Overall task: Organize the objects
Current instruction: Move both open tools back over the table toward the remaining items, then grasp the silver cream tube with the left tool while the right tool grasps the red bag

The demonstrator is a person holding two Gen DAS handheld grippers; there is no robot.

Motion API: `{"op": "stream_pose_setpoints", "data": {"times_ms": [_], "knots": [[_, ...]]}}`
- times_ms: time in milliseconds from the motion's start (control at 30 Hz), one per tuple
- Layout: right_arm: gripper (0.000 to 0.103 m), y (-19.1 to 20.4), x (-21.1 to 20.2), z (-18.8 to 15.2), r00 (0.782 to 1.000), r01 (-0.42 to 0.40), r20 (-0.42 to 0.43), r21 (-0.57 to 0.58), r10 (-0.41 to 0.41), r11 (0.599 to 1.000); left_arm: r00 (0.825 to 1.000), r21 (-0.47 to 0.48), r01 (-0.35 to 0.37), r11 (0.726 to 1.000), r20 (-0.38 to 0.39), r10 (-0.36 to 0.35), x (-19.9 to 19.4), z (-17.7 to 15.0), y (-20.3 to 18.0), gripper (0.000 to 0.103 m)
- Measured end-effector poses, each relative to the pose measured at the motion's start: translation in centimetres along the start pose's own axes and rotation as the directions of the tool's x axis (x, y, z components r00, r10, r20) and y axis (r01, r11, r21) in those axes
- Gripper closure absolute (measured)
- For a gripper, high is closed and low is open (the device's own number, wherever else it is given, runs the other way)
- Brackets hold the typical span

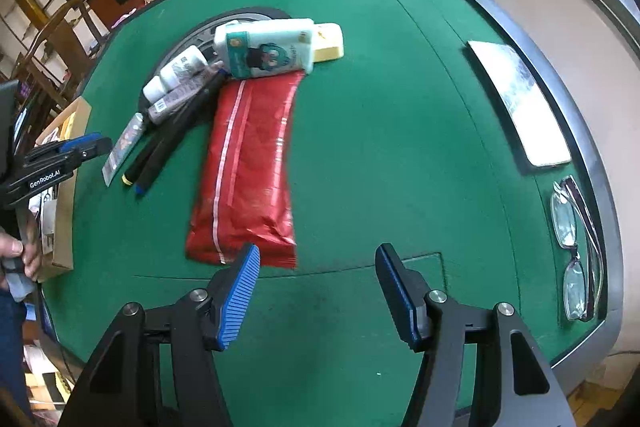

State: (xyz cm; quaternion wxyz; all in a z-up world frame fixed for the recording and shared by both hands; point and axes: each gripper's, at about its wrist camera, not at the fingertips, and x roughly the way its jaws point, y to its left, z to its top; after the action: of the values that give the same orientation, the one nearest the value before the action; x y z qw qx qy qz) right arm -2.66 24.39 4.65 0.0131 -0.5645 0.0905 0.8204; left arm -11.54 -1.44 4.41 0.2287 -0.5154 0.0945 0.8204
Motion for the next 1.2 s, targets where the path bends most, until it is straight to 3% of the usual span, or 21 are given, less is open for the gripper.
{"op": "stream_pose_setpoints", "data": {"times_ms": [133,333,533,700,767,867,967,1033,1200], "knots": [[0.038,-0.8,0.4,0.1,1.0,-0.007,-0.012,0.006,0.007,1.0,1.0,0.107,-0.005,0.994,0.002,0.005,1.1,0.8,-1.9,0.073],[0.038,-0.1,1.0,0.7,1.0,-0.001,-0.023,-0.011,0.0,1.0,0.996,0.151,-0.075,0.986,-0.036,0.081,3.8,2.3,-2.0,0.073],[0.038,1.5,1.7,2.9,1.0,0.005,-0.012,-0.036,-0.006,0.999,0.994,0.054,-0.1,0.993,-0.046,0.103,5.1,2.1,-1.1,0.076],[0.036,4.1,3.6,5.6,0.999,0.023,-0.023,-0.083,-0.025,0.996,0.992,-0.073,-0.124,0.99,-0.049,0.12,4.1,-0.8,-1.0,0.077],[0.035,5.3,4.7,6.3,0.999,0.036,-0.033,-0.108,-0.04,0.993,0.99,-0.075,-0.136,0.988,-0.049,0.133,3.5,-2.1,-1.6,0.077],[0.023,6.6,5.8,7.1,0.997,0.075,-0.023,-0.121,-0.078,0.99,0.99,-0.083,-0.14,0.987,-0.043,0.137,3.0,-3.8,-2.5,0.076],[0.022,7.8,7.1,7.7,0.992,0.116,-0.035,-0.147,-0.123,0.982,0.988,-0.09,-0.152,0.984,-0.036,0.15,2.5,-4.3,-2.6,0.076],[0.031,8.5,8.3,7.6,0.987,0.137,-0.064,-0.169,-0.15,0.976,0.987,-0.095,-0.157,0.983,-0.033,0.154,2.4,-4.6,-2.7,0.076],[0.054,8.6,7.8,7.1,0.989,0.137,-0.035,-0.189,-0.147,0.972,0.986,-0.103,-0.164,0.981,-0.019,0.163,2.2,-4.8,-2.8,0.076]]}}
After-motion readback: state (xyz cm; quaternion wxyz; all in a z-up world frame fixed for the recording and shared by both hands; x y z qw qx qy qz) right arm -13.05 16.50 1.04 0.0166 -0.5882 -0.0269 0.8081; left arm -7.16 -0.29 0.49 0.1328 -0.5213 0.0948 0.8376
